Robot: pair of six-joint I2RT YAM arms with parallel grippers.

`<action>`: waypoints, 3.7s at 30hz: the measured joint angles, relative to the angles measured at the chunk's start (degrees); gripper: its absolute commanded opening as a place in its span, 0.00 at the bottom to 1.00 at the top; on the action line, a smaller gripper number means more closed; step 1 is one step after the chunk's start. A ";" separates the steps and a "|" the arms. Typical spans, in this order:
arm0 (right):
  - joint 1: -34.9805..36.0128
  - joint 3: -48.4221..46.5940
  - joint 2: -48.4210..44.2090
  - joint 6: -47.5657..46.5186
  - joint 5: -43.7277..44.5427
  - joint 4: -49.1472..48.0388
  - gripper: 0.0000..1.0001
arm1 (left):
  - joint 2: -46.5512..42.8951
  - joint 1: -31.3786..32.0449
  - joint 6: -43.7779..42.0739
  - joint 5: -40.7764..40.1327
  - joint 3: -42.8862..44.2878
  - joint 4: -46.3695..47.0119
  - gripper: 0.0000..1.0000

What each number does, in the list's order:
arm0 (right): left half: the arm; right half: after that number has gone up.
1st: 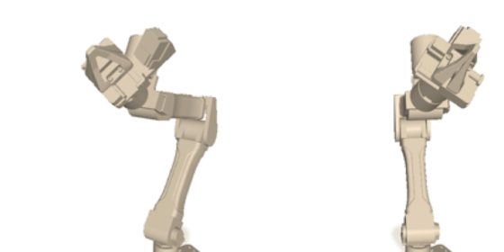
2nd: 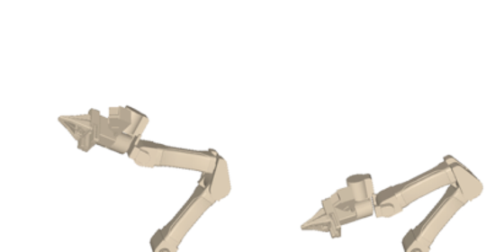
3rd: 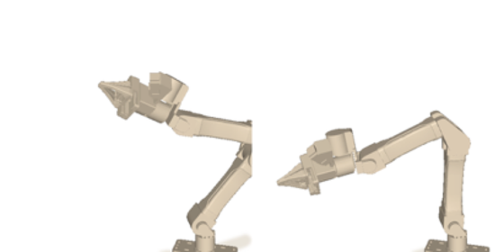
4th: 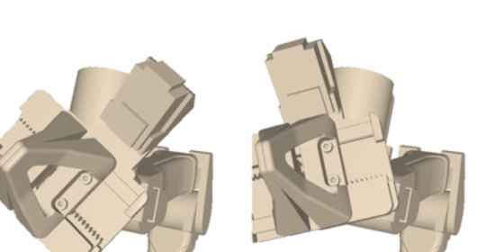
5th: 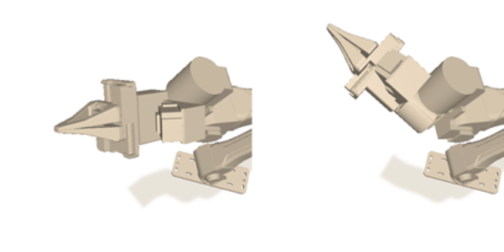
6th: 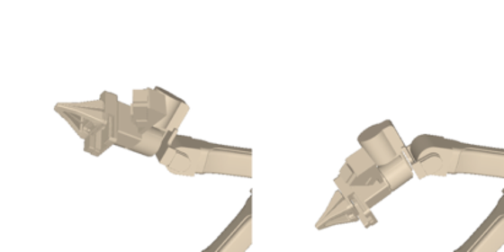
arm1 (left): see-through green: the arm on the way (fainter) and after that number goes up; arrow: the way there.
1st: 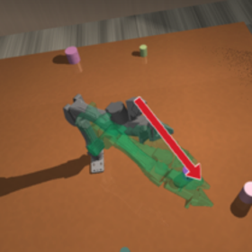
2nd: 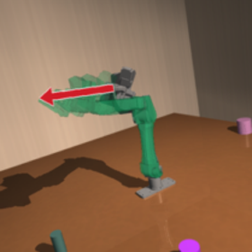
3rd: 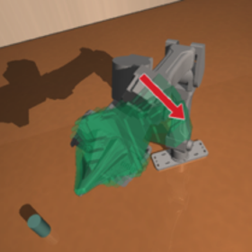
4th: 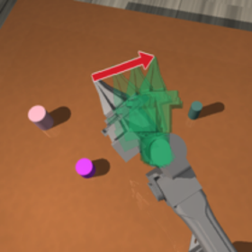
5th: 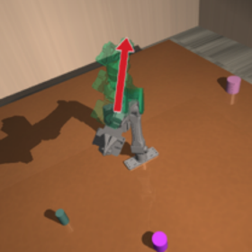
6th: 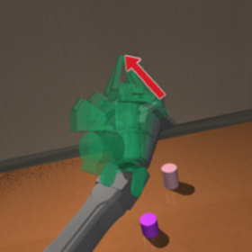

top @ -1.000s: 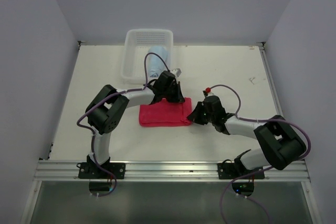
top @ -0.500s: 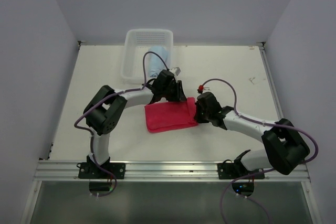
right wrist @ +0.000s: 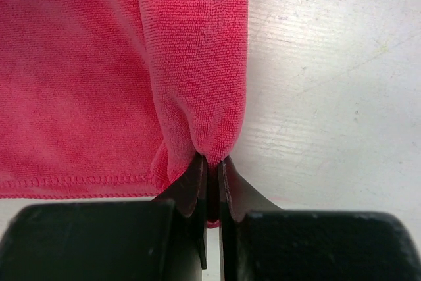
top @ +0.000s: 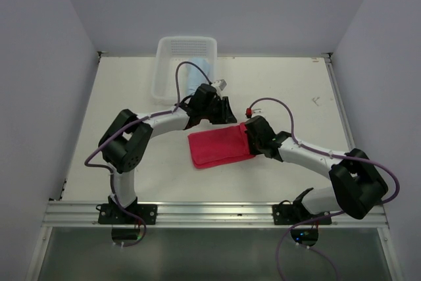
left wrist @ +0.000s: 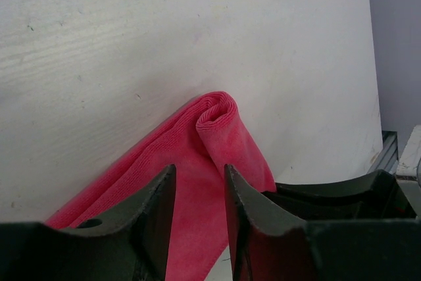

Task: Roll the towels
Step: Roll the towel

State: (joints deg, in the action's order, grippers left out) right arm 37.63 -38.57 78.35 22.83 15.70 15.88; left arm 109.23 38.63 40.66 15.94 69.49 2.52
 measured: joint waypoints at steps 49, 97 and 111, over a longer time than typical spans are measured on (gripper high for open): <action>2.99 0.87 -1.64 -0.81 4.37 -0.94 0.00 | 11.85 5.97 2.45 1.16 10.23 -2.03 0.44; 11.72 4.07 -3.32 -3.67 16.55 -5.88 0.00 | 11.89 5.75 5.27 0.28 5.88 5.40 0.00; 19.19 -4.70 9.90 -3.58 28.65 -0.17 0.00 | 10.80 2.47 7.98 5.44 -3.04 19.76 0.00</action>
State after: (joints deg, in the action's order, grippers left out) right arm 56.82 -43.27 88.25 19.25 44.36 15.70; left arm 120.03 41.10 48.64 21.39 66.46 22.28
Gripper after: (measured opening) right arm 0.048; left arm 0.093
